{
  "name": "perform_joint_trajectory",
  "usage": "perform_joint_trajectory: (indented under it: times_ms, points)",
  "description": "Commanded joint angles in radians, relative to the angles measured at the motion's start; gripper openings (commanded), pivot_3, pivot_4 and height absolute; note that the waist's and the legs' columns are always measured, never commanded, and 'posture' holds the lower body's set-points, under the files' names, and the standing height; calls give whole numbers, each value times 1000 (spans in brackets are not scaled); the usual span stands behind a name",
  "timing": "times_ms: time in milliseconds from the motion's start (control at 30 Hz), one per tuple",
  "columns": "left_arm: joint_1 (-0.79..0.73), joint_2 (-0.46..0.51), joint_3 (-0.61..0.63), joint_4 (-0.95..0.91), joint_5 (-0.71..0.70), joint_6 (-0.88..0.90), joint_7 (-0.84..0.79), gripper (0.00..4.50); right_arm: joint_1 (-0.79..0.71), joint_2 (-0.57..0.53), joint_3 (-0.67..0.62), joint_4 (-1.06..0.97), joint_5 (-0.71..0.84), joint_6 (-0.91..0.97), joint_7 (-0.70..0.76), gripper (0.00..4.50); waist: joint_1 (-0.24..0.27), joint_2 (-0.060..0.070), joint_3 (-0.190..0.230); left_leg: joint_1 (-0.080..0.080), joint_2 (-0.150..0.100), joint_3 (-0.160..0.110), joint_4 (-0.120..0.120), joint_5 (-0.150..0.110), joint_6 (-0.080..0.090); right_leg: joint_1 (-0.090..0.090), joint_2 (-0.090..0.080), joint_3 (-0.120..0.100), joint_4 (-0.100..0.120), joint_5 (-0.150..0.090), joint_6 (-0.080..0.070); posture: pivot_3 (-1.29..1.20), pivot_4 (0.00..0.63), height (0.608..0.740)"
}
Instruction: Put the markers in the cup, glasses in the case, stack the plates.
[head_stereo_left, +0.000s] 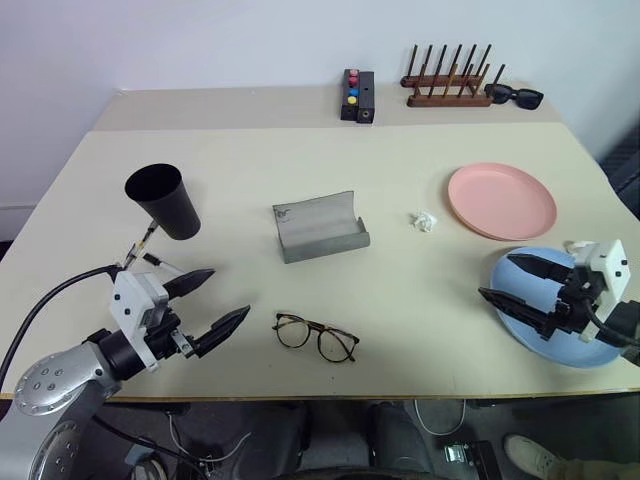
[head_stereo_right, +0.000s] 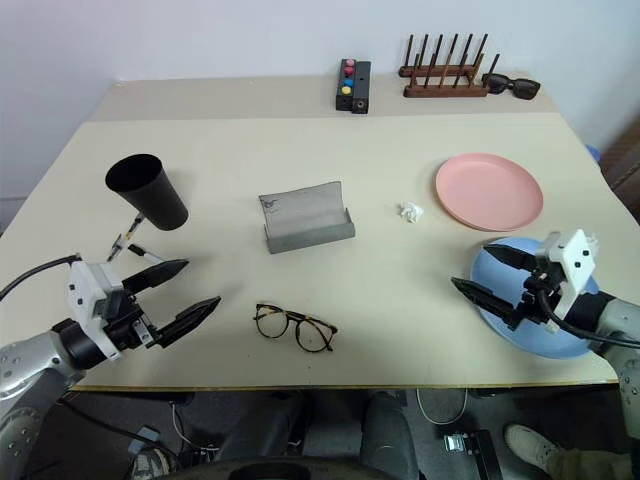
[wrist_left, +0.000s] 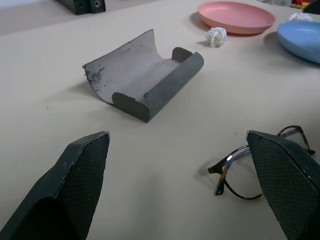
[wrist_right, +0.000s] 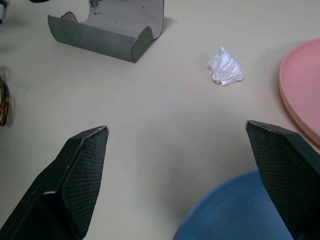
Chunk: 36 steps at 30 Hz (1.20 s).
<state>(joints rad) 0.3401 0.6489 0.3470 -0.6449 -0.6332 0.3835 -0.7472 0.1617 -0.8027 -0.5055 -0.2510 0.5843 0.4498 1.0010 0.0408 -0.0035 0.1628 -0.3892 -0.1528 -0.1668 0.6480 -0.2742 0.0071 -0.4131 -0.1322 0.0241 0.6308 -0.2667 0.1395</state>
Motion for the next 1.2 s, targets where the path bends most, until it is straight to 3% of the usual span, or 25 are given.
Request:
perform_joint_trajectory:
  times_ms: [33, 200, 567, 900, 1200]
  points:
    - [-5, 6, 5, -7, 13, -25, -11, 4500, -4, 7, 1, -19, 8, -19, -7, 4483, 0, 0, 0, 0, 0, 0, 0, 0, 0, 0, 0, 0, 0, 0, 0, 0, 150, 740]
    - [-4, -10, -21, 8, 44, -48, -16, 4500, -23, 13, 19, -33, 16, -9, -32, 4483, 0, 0, 0, 0, 0, 0, 0, 0, 0, 0, 0, 0, 0, 0, 0, 0, 150, 740]
    - [-31, -138, -88, 95, 186, -183, 73, 4500, -72, 20, 52, -72, 21, 29, -113, 4483, 1, 0, 0, 0, 0, 0, 0, 0, 0, 0, 0, 0, 0, 0, 0, 0, 150, 740]
    - [-74, -156, -117, 248, 210, -295, 7, 4500, -113, -6, 55, -78, 21, 59, -131, 4483, 0, 0, 0, 0, 0, 0, 0, 0, 0, 0, 0, 0, 0, 0, 0, 0, 150, 740]
    - [-39, -151, -95, 212, 187, -314, 3, 4500, -147, 20, 102, -111, 26, 70, -160, 4483, 0, 0, 0, 0, 0, 0, 0, 0, 0, 0, 0, 0, 0, 1, 1, 0, 150, 740]
